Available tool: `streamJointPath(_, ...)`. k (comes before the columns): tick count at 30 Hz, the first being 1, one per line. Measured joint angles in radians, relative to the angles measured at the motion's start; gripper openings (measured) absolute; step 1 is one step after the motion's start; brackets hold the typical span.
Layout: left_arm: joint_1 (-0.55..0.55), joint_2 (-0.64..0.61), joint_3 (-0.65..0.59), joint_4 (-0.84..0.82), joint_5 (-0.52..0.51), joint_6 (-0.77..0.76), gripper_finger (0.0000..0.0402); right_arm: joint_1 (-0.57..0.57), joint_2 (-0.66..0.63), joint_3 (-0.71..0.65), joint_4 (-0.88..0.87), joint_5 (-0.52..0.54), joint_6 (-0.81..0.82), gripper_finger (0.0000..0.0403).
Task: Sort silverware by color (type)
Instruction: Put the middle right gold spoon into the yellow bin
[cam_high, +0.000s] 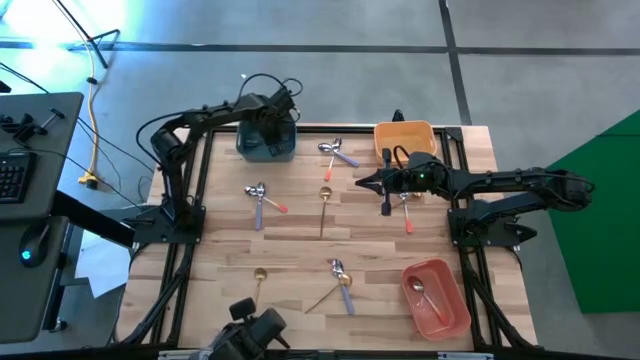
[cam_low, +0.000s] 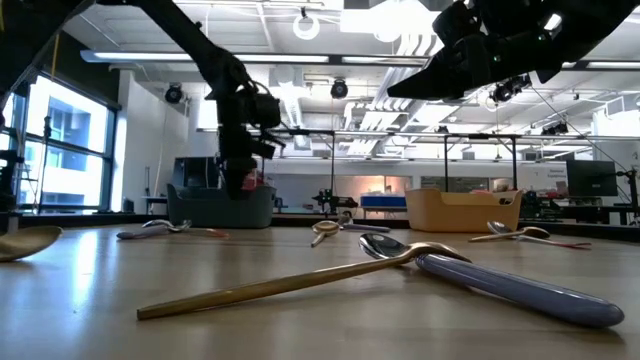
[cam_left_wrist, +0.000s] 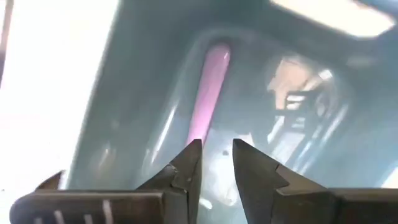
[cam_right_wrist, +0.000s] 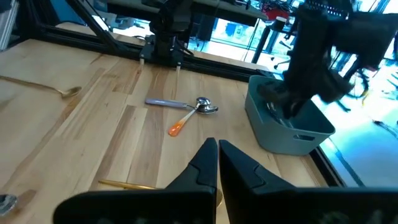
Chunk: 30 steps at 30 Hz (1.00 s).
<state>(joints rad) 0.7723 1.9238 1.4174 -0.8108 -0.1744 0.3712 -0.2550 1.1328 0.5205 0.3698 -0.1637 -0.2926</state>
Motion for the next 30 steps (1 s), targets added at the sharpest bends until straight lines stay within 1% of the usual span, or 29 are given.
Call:
streamJointPath(3, -0.017, -0.055, -0.016, 0.049, 0.001, -0.015, 0.0067, 0.001, 0.000, 0.000, 0.000, 0.037, 0.004, 0.0000)
streamJointPath(7, -0.046, -0.172, -0.107, 0.161, 0.001, -0.067, 0.0052, 0.000, 0.000, 0.000, -0.014, 0.086, 0.004, 0.0000)
streamJointPath(13, -0.124, -0.408, -0.340, 0.386, 0.002, -0.146, 0.0032, 0.001, 0.000, 0.000, -0.012, 0.110, 0.002, 0.0001)
streamJointPath(16, -0.187, -0.531, -0.480, 0.512, 0.043, -0.202, 0.0024, 0.018, 0.000, 0.000, -0.007, 0.112, 0.004, 0.0006)
streamJointPath(19, -0.270, -0.641, -0.625, 0.654, 0.069, -0.252, 0.0017, 0.063, 0.000, 0.000, -0.005, 0.148, 0.006, 0.0030)
streamJointPath(24, -0.426, -0.778, -0.842, 0.877, 0.069, -0.316, 0.0012, 0.152, 0.000, 0.005, -0.028, 0.236, 0.036, 0.0097)
streamJointPath(25, -0.459, -0.800, -0.879, 0.919, 0.069, -0.328, 0.0012, 0.165, 0.000, 0.015, -0.065, 0.243, 0.056, 0.0109)
streamJointPath(27, -0.522, -0.832, -0.939, 0.991, 0.069, -0.358, 0.0012, 0.182, 0.000, 0.052, -0.221, 0.262, 0.118, 0.0129)
streamJointPath(30, -0.611, -0.868, -1.004, 1.086, 0.069, -0.427, 0.0012, 0.187, 0.000, 0.152, -0.569, 0.299, 0.247, 0.0145)
